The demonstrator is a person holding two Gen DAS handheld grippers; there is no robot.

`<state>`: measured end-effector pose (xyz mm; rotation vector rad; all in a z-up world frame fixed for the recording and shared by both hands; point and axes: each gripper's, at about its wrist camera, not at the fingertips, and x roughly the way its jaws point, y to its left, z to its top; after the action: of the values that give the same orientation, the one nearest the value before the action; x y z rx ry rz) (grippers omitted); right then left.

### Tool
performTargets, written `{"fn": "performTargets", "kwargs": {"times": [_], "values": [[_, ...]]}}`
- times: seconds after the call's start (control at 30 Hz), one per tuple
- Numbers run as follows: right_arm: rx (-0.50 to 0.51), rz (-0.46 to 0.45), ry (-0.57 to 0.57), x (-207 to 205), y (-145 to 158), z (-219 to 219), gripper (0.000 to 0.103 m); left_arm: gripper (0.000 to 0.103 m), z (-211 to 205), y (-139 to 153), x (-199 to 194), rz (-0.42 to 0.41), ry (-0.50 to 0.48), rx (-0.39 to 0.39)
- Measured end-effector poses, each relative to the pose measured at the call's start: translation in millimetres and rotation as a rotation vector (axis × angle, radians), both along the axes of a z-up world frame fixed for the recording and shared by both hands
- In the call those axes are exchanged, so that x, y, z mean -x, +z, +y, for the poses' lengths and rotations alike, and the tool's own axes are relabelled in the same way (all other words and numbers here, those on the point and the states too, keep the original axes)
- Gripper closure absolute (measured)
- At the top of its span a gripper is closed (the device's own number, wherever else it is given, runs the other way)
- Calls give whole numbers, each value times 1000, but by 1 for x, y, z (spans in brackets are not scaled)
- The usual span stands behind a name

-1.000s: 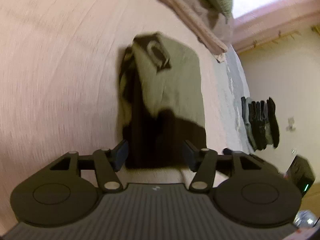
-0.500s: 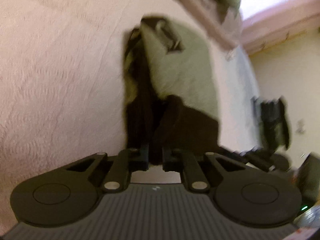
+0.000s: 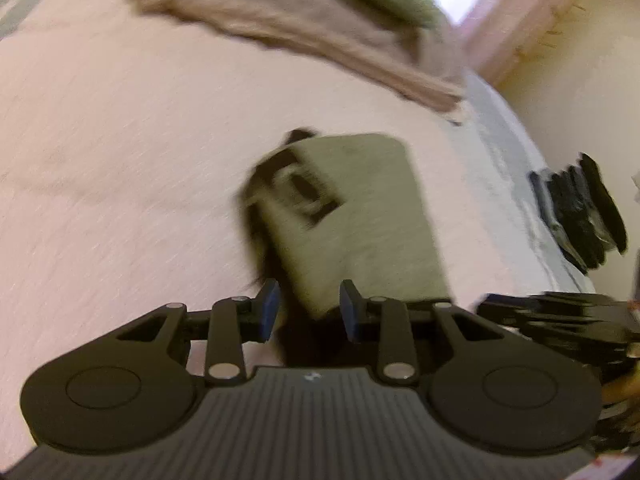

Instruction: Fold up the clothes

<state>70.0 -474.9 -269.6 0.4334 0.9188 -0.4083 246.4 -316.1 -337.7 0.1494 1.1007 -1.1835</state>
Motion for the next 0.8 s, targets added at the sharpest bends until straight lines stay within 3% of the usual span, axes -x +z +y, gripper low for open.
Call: {"fn": "performTargets", "kwargs": {"times": [0.07,0.1,0.2,0.33,0.4,0.47,0.5,0.63,0.8], "values": [[-50,-14,-56,-19,-17,-11,84,82,-22,-6,13,-37,-42,-21],[-75,10,-78,-24,-26,-15,84,88,-33,-13,20,-60,-57,-59],[-105,118,-120,-40,-42,-18,84,89,-51,-37,28,-74,-31,-194],[-104,125,-121,-44,-21,-15,84,88,-57,-17,39,-138,-12,-241],[-143,102,-135,-33,-9,-13,78,87,-53,-4,44,-140,6,-258],[-166,77,-147,-25,1,-12,52,86,-48,8,51,-139,34,-283],[-162,72,-147,-21,6,-10,49,84,-48,14,55,-138,49,-300],[-148,72,-128,-3,21,-4,46,74,-34,30,73,-104,103,-346],[-156,80,-88,18,31,0,46,70,-17,42,94,-91,170,-369]]}}
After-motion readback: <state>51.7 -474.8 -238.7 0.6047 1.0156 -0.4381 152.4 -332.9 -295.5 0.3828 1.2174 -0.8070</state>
